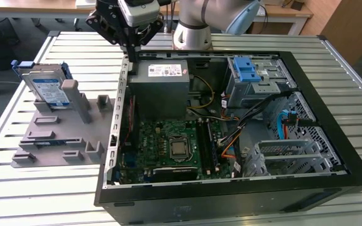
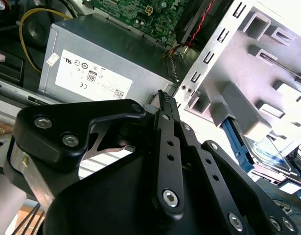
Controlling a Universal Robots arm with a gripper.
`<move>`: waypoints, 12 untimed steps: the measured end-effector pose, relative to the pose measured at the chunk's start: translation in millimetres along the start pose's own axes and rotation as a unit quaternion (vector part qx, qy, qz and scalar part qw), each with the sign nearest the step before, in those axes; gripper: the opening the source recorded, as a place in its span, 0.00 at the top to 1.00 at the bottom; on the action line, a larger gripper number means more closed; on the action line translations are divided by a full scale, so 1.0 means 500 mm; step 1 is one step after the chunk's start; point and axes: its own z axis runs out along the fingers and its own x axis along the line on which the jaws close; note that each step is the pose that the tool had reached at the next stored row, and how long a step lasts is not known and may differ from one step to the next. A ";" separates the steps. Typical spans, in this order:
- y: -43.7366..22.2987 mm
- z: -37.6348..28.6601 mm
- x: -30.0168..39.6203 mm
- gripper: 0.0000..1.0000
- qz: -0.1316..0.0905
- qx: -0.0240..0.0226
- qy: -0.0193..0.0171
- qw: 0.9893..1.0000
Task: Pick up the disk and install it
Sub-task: 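Reach for the disk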
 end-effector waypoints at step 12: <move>0.000 0.000 0.005 0.89 0.000 0.000 0.000 1.000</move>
